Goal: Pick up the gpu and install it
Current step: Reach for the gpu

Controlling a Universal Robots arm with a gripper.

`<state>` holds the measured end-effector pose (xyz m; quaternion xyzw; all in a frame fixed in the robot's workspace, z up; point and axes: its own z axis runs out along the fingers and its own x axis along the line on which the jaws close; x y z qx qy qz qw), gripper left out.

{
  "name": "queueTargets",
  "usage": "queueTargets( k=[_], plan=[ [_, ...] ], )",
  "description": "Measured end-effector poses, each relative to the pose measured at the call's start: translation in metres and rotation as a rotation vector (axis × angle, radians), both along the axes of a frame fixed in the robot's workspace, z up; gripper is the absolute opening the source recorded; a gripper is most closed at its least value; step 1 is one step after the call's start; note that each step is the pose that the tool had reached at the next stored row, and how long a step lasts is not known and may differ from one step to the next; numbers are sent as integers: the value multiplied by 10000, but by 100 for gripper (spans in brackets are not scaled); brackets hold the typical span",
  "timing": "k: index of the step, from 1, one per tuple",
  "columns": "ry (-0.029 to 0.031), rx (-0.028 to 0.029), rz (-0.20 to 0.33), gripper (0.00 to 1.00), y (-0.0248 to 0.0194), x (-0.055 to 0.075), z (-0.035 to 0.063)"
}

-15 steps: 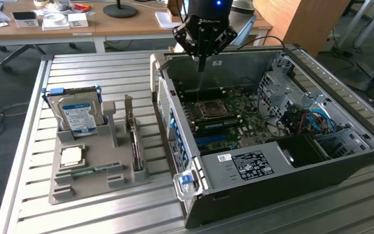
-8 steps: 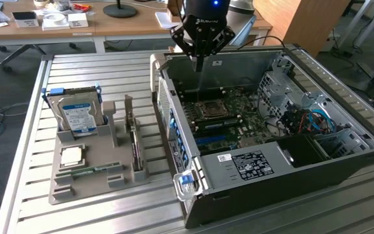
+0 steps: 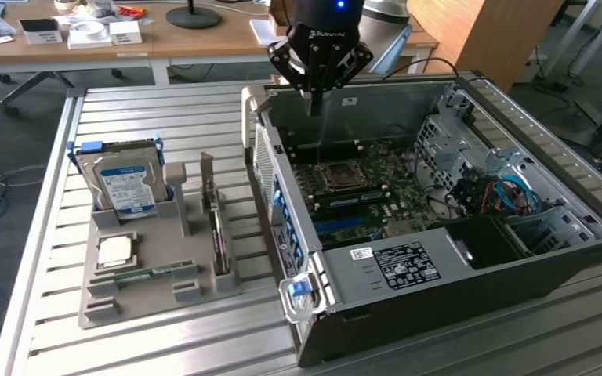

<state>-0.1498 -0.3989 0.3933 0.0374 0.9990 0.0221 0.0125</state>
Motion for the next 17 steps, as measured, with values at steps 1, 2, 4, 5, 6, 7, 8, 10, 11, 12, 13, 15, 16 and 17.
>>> queueTargets(
  k=[1, 2, 4, 5, 6, 7, 8, 10, 11, 12, 13, 15, 16, 17],
  plan=[
    [0, 0, 0, 11, 0, -10, 0],
    [0, 0, 0, 11, 0, -20, 0],
    [0, 0, 0, 11, 0, -40, 0],
    [0, 0, 0, 11, 0, -51, 0],
    [0, 0, 0, 11, 0, -63, 0],
    [-1, 1, 0, 11, 0, -76, 0],
    [0, 0, 0, 11, 0, -91, 0],
    [0, 0, -1, 11, 0, -122, 0],
    [0, 0, -1, 11, 0, -137, 0],
    [0, 0, 0, 11, 0, -152, 0],
    [0, 0, 0, 11, 0, -167, 0],
    [0, 0, 0, 11, 0, -200, 0],
    [0, 0, 1, 11, 0, -217, 0],
    [0, 0, 0, 11, 0, -238, 0]
  ],
)
